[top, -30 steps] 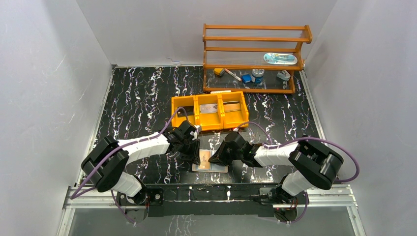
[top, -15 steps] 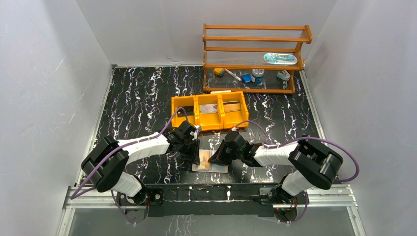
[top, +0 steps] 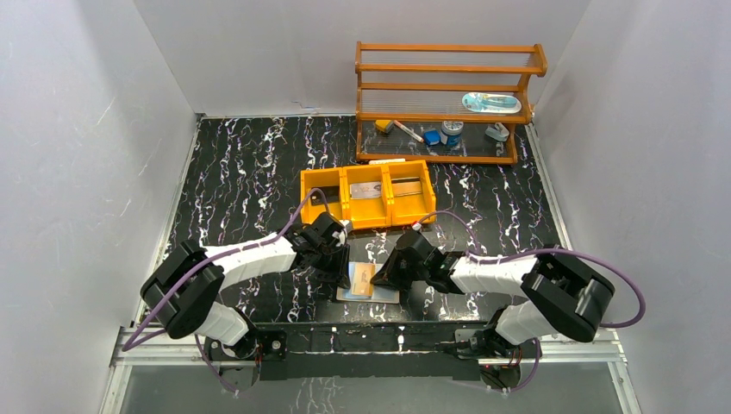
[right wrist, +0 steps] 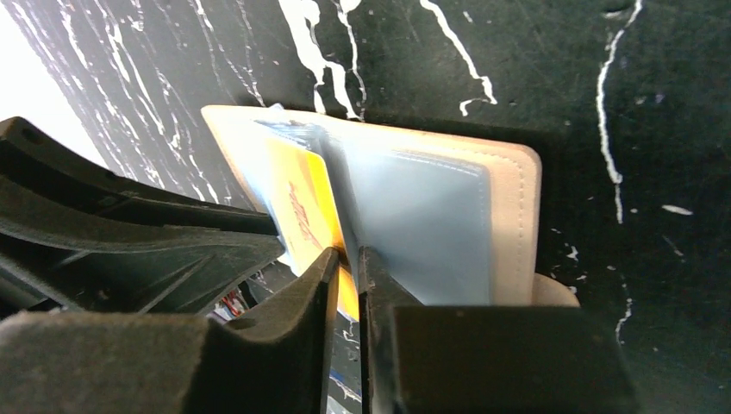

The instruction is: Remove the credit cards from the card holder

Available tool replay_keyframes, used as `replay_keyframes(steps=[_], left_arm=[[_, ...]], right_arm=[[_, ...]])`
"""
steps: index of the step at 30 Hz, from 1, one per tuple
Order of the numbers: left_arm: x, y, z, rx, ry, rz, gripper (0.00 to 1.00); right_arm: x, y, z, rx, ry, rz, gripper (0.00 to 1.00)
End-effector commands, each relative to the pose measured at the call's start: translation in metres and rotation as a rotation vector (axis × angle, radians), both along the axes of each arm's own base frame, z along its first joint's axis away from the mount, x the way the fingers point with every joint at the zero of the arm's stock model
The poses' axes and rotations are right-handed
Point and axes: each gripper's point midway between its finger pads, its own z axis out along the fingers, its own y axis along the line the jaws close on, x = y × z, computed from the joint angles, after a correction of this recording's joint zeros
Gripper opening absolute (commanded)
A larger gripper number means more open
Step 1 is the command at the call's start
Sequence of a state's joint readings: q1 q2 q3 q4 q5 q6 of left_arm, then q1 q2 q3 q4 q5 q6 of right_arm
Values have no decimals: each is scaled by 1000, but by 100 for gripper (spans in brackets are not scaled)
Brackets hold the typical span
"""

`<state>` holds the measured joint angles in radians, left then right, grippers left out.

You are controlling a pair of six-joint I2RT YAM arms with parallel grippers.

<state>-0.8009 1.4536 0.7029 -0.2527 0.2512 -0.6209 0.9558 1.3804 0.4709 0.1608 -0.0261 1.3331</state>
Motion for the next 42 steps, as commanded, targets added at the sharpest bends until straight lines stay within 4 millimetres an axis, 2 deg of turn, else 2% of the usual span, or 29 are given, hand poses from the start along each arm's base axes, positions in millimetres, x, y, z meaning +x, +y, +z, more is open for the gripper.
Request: replay_keyframes(steps=[1, 6, 11, 16, 20, 23, 32, 39, 42], left_arm=[[-7, 11, 3, 25, -18, -21, 18], [1, 4, 29, -38, -88, -27, 27], [8, -4, 53, -96, -146, -32, 37], [12, -20, 66, -141, -144, -83, 38], [11, -25, 56, -127, -97, -105, 37], [8, -25, 40, -90, -45, -106, 35], [-5, -2, 0, 27, 36, -65, 25], [-11, 9, -8, 74, 55, -55, 23], [-9, 10, -6, 79, 48, -54, 22]], right_arm=[[2, 2, -3, -21, 10, 7, 26], [5, -5, -2, -47, -2, -21, 43], [3, -4, 3, -7, -16, -22, 44], [6, 2, 11, 41, -43, -12, 40], [7, 6, 17, 75, -63, 1, 38], [6, 9, 18, 87, -61, 8, 37], [5, 19, 20, 125, -61, 43, 36], [6, 12, -1, 34, -8, 36, 33], [6, 14, -3, 11, -7, 64, 26]])
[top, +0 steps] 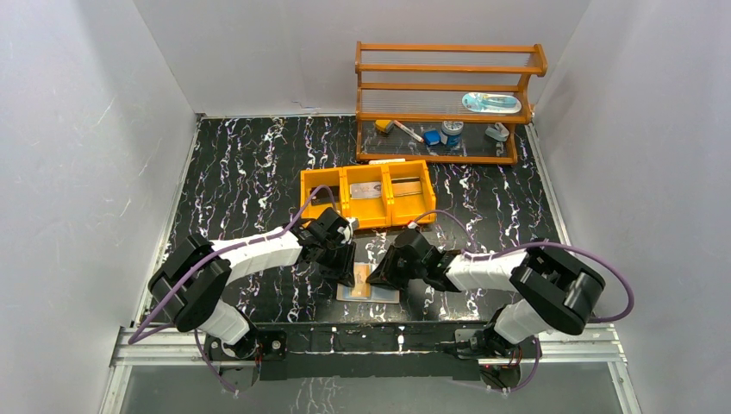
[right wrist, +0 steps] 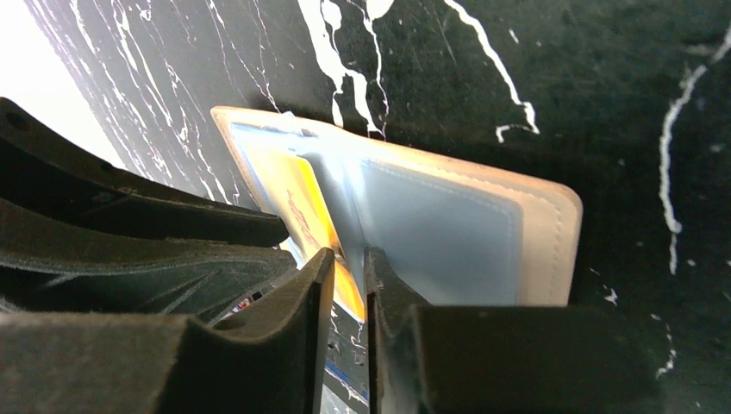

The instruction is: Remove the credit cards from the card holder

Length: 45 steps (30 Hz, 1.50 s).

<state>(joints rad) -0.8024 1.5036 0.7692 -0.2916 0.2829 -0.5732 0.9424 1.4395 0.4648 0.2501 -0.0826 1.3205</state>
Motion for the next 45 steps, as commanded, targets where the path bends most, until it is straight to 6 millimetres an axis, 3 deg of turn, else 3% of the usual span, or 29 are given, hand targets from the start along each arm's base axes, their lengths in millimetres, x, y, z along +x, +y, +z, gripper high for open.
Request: replay_keyframes(steps=[1, 6, 15, 24, 39, 45], left_arm=[[-11, 18, -10, 78, 30, 1, 22], [-9, 20, -10, 97, 23, 4, 22], [-9, 25, -13, 124, 15, 3, 22], [-8, 30, -15, 150, 7, 2, 20], [-9, 27, -14, 140, 16, -4, 20], [-9, 27, -15, 141, 19, -5, 20]], right_arm=[[6, 7, 1, -22, -19, 35, 23], [1, 6, -1, -14, -6, 49, 20], [4, -9, -1, -54, -16, -15, 2], [5, -18, 0, -63, -21, -48, 0], [7, -2, 7, 12, -30, 2, 34], [0, 5, -1, 23, 1, 51, 31]])
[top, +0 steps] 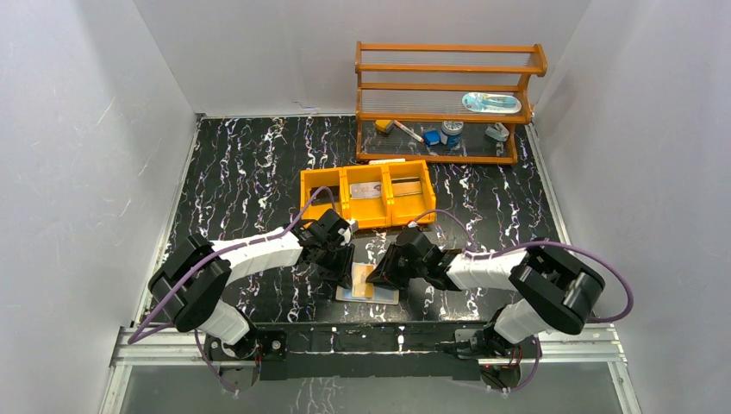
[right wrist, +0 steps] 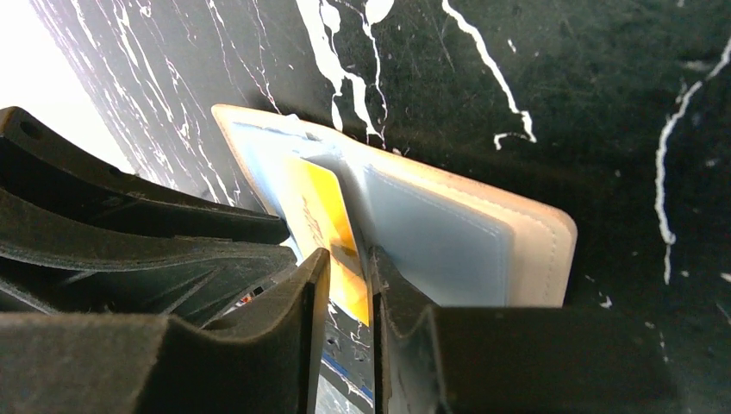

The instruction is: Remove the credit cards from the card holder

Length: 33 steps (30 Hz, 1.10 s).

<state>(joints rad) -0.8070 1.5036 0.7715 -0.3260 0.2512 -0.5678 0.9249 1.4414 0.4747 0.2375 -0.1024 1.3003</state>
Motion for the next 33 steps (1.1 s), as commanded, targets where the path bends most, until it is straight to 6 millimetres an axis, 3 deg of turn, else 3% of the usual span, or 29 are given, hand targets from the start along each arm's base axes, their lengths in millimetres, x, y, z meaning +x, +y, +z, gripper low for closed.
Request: replay_keyframes(steps=[1, 5, 10, 18, 23, 26, 33], left_arm=[[-7, 19, -10, 94, 18, -6, 20], [-4, 17, -3, 79, -2, 4, 20], [7, 9, 16, 32, -64, 14, 23], [27, -12, 47, -52, -146, -4, 28], [25, -38, 64, -171, -119, -60, 30], [17, -43, 56, -199, -68, -88, 30], [-2, -35, 18, -150, 53, -89, 27]], right_arm=[[-3, 4, -6, 8, 7, 41, 28], [-1, -9, -17, -98, 29, 12, 13], [-2, -16, -17, -108, 22, -13, 1], [3, -27, -13, -163, -8, -32, 0], [4, -25, -8, -141, -21, -38, 1], [3, -26, -8, -134, -18, -44, 1], [1, -24, -11, -111, -4, -48, 2]])
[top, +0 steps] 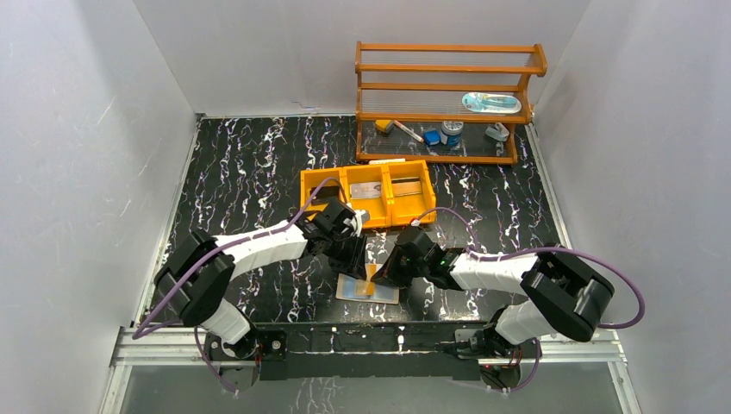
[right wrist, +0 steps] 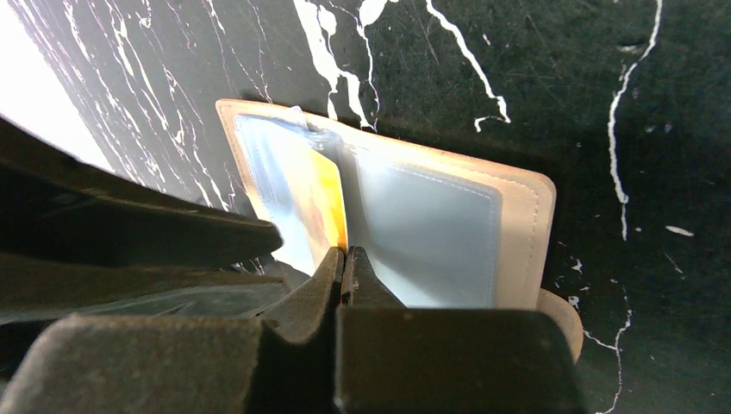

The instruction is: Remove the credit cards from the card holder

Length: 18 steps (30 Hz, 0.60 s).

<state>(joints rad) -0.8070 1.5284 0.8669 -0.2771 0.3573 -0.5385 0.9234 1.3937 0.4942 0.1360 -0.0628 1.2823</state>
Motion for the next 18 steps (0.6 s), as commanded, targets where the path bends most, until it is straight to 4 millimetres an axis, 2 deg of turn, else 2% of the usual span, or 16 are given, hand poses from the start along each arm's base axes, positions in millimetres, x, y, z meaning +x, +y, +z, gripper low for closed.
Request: replay_keyframes(steps=[1, 6, 9, 11, 14, 18], left_arm=[[-17, 7, -18, 26, 84, -12, 27], [-20, 31, -40, 151, 95, 53, 24], [-23, 38, -47, 180, 104, 63, 23], [-23, 40, -48, 188, 104, 66, 23], [-23, 40, -48, 192, 101, 61, 23], [-22, 40, -47, 193, 99, 55, 23]], right_arm=[[-1, -15, -15, -59, 11, -36, 2], [0, -13, -10, -28, 3, -50, 7], [1, -11, -6, 8, -9, -53, 17], [2, -7, -3, 44, -17, -57, 24], [6, 0, 6, 124, -66, -47, 30], [5, -8, 1, 169, -102, -76, 40]])
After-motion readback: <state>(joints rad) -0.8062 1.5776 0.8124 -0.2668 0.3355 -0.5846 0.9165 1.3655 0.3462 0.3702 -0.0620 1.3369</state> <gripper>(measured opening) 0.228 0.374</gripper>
